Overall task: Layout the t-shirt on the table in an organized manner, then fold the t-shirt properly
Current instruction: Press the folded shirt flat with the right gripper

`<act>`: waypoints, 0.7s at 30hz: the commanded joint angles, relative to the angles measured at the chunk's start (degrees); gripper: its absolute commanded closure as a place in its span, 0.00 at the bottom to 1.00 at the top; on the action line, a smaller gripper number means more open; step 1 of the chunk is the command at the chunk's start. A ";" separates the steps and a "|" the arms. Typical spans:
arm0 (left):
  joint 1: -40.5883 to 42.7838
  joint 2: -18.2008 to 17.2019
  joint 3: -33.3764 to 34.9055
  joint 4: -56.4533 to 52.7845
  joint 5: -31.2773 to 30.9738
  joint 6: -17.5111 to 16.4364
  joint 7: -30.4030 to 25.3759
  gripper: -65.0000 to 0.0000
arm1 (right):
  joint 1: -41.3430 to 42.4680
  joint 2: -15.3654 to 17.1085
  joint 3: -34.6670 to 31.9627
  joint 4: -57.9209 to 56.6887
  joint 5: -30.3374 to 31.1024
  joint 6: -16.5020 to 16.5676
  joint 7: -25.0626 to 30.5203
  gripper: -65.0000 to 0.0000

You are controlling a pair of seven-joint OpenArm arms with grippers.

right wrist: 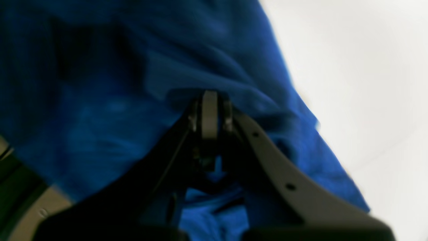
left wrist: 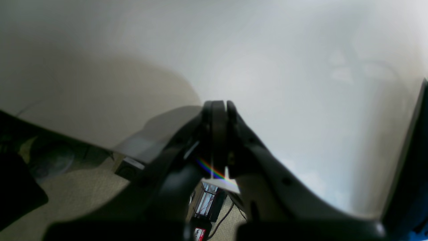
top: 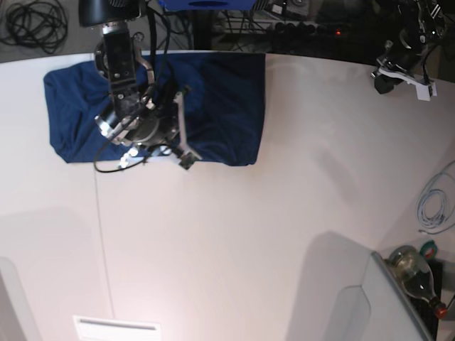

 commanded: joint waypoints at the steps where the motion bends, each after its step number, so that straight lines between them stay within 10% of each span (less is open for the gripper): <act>1: 0.23 -0.85 -0.42 0.74 -0.81 -0.40 -0.98 1.00 | 0.92 0.04 1.77 0.94 -0.06 0.01 0.17 0.97; 11: -2.06 -0.85 0.02 -0.94 -0.81 -0.40 -0.81 1.00 | -2.15 2.76 12.67 9.65 0.03 0.01 0.08 0.97; 21: -3.29 -0.68 0.11 -1.02 -0.81 -0.40 -0.72 1.00 | -9.19 0.12 -9.39 11.58 0.03 0.01 -3.17 0.97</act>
